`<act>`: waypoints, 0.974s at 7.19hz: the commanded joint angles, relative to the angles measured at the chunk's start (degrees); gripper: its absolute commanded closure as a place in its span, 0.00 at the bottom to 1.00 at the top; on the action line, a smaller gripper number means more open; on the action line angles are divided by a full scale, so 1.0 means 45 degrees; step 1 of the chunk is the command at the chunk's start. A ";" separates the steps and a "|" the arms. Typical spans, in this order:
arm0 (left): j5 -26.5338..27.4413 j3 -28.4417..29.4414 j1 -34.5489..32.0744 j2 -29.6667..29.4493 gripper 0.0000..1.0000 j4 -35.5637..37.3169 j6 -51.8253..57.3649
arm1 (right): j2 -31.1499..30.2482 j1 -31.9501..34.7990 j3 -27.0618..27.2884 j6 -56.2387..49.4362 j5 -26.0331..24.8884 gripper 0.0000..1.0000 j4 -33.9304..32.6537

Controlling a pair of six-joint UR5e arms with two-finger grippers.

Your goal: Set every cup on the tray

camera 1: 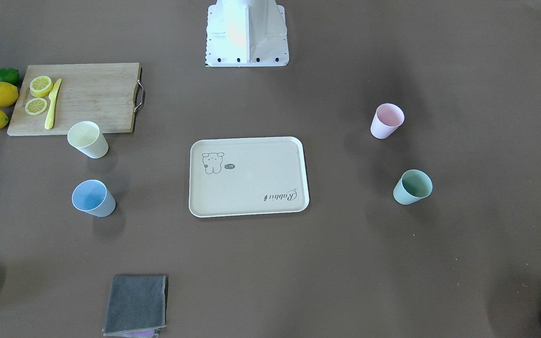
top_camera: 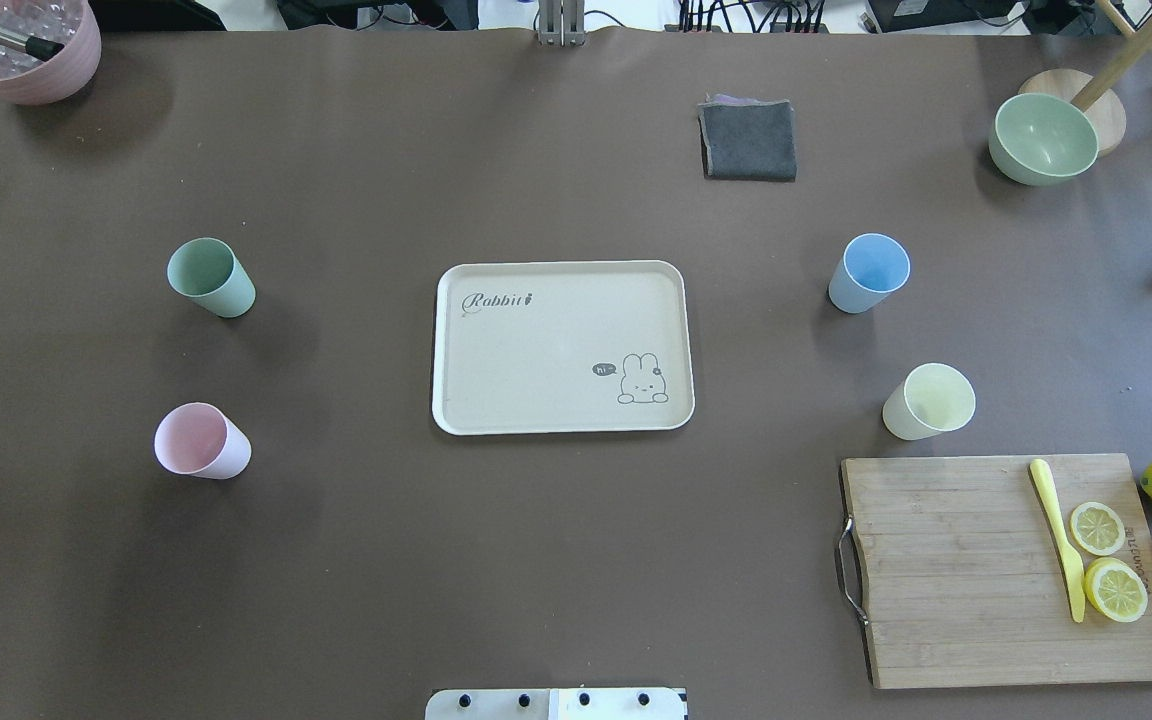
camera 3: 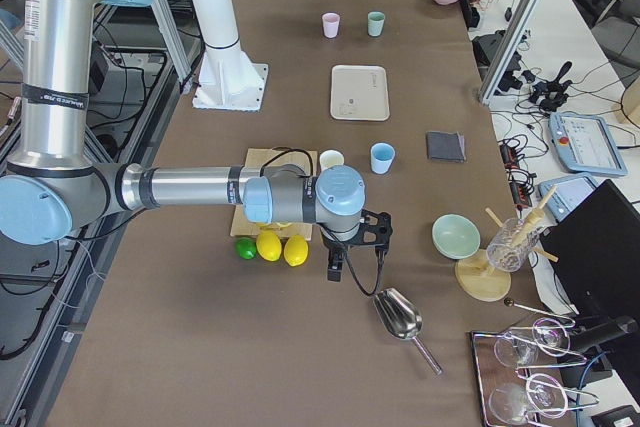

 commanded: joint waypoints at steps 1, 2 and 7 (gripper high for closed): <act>0.0019 0.0000 0.0015 -0.0055 0.02 0.0000 0.0000 | -0.0015 -0.0001 0.0019 0.0000 0.0035 0.00 -0.0016; 0.0000 -0.0039 0.0015 -0.0075 0.02 -0.0039 0.0000 | 0.0024 -0.0001 0.0020 0.0019 0.0035 0.00 -0.0016; 0.0077 0.0114 0.1085 -0.0912 0.02 -0.1443 -0.0948 | 0.0764 -0.1108 0.1031 0.2041 0.0172 0.00 0.0043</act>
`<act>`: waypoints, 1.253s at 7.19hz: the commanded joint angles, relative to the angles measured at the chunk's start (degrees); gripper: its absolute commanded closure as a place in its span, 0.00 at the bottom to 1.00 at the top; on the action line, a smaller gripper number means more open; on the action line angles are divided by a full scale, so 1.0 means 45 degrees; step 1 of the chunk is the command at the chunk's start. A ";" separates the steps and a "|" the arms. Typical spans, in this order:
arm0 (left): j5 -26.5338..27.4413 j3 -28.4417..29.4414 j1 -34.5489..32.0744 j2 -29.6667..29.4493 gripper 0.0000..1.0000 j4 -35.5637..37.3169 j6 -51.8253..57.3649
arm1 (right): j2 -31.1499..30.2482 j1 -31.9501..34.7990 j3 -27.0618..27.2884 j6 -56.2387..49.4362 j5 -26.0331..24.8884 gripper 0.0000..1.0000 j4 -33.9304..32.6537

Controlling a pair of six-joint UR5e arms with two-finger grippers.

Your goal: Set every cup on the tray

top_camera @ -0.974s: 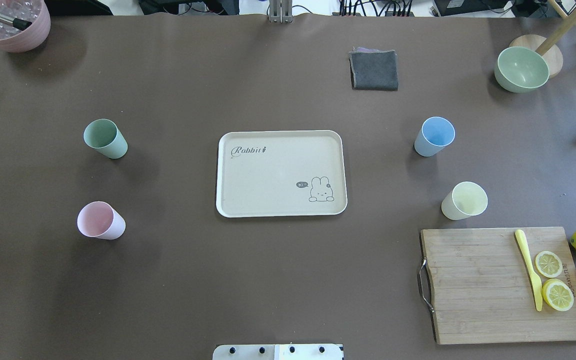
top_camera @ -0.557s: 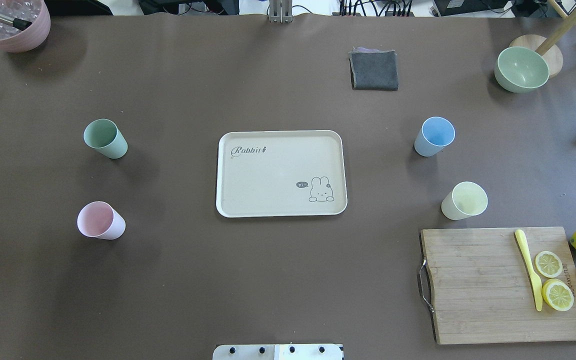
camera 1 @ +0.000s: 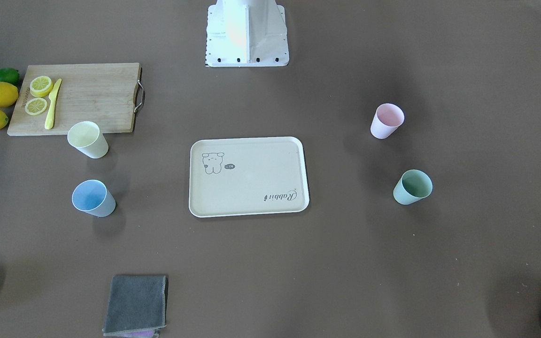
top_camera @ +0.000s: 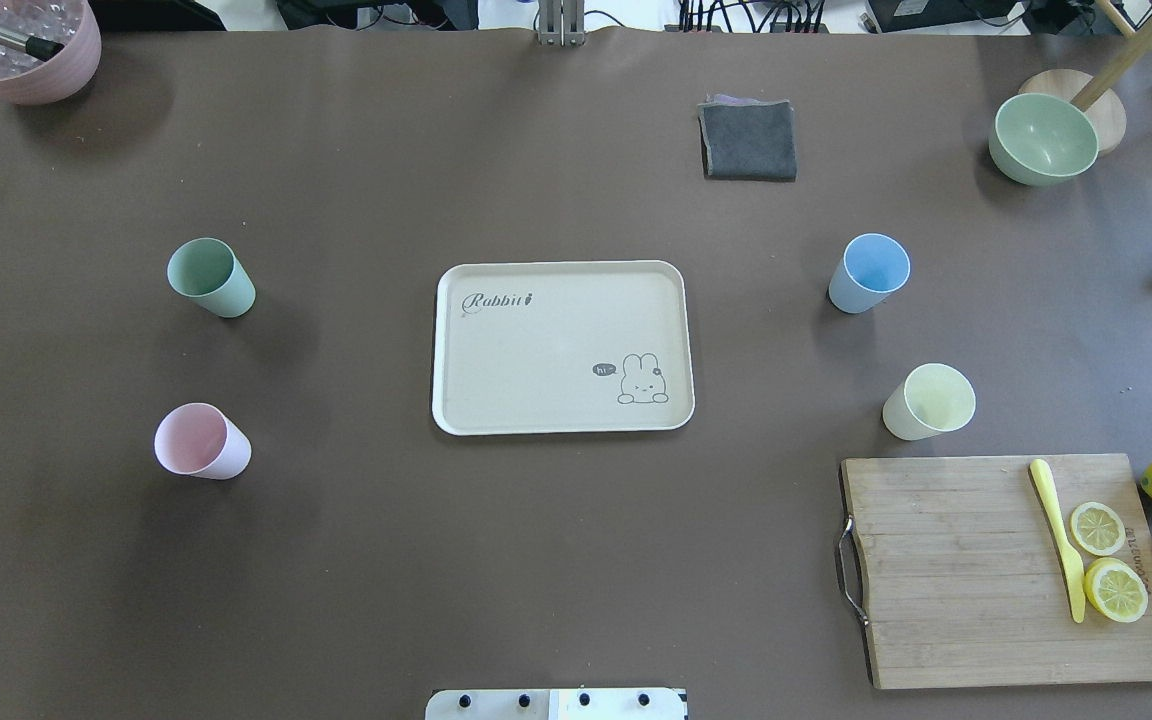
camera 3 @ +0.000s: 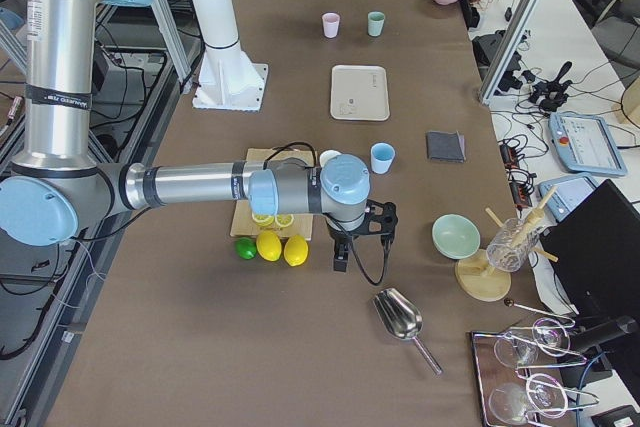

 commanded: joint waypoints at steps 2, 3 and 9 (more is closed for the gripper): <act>-0.0003 0.0590 0.0828 -0.0997 0.02 -0.1037 -0.0398 | 0.1158 -0.1568 0.1096 0.2691 0.0559 0.00 0.0025; -0.0022 0.0381 0.0907 -0.0920 0.02 -0.1039 -0.0514 | 0.1646 -0.2270 0.1177 0.3916 0.0407 0.00 0.0044; -0.0198 -0.0305 0.1299 -0.0764 0.02 -0.1195 -0.2722 | 0.1242 -0.7310 0.1257 0.9298 -0.2386 0.00 0.4689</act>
